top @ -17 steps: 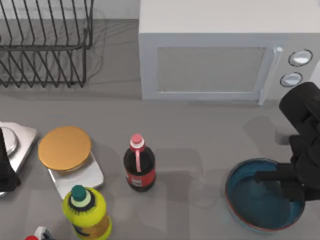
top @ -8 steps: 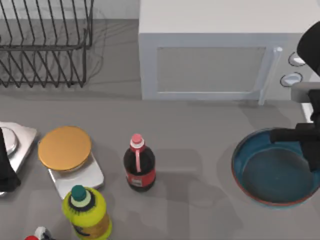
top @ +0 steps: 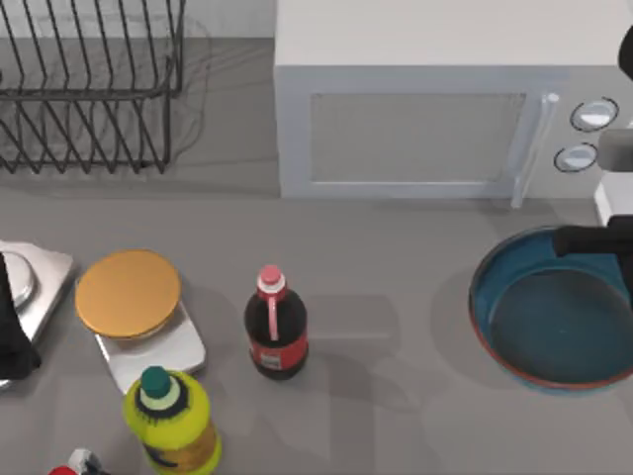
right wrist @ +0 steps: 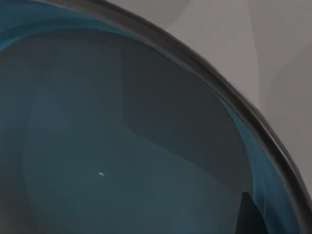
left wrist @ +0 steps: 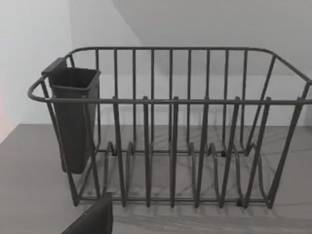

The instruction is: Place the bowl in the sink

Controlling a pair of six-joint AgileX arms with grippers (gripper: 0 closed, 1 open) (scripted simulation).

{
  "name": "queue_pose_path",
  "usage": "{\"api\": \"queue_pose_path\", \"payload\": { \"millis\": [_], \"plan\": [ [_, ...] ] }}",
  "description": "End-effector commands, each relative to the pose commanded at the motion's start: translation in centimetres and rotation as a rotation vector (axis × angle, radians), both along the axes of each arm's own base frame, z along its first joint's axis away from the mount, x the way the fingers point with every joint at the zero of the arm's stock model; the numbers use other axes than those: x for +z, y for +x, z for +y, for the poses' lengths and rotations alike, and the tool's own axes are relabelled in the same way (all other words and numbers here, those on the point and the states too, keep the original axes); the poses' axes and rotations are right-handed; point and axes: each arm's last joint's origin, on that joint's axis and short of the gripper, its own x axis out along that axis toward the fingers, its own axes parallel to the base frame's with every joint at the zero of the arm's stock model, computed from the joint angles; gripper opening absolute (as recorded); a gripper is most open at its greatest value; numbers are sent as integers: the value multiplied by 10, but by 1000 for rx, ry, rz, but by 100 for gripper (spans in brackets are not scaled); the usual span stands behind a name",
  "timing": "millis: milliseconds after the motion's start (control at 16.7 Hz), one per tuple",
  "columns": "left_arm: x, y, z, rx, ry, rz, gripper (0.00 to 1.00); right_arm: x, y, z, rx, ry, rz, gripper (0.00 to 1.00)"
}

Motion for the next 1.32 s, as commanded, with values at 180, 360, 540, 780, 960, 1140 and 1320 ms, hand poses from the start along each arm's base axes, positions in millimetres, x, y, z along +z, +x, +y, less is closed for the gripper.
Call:
{"api": "queue_pose_path", "payload": {
  "millis": [180,360,540,780,960,1140,1320],
  "plan": [
    [0,0,0,0,0,0,100,4,3,-3,-7,33,-36,0],
    [0,0,0,0,0,0,100,15,17,-17,-35,146,-172,0],
    [0,0,0,0,0,0,100,28,39,-42,-67,277,-393,0],
    [0,0,0,0,0,0,100,34,73,-93,-80,372,-775,0],
    [0,0,0,0,0,0,100,21,90,-139,-62,348,-1047,0],
    [0,0,0,0,0,0,100,-7,90,-182,-38,264,-1253,0],
    [0,0,0,0,0,0,100,-37,74,-213,-18,159,-1398,0]
  ]
}}
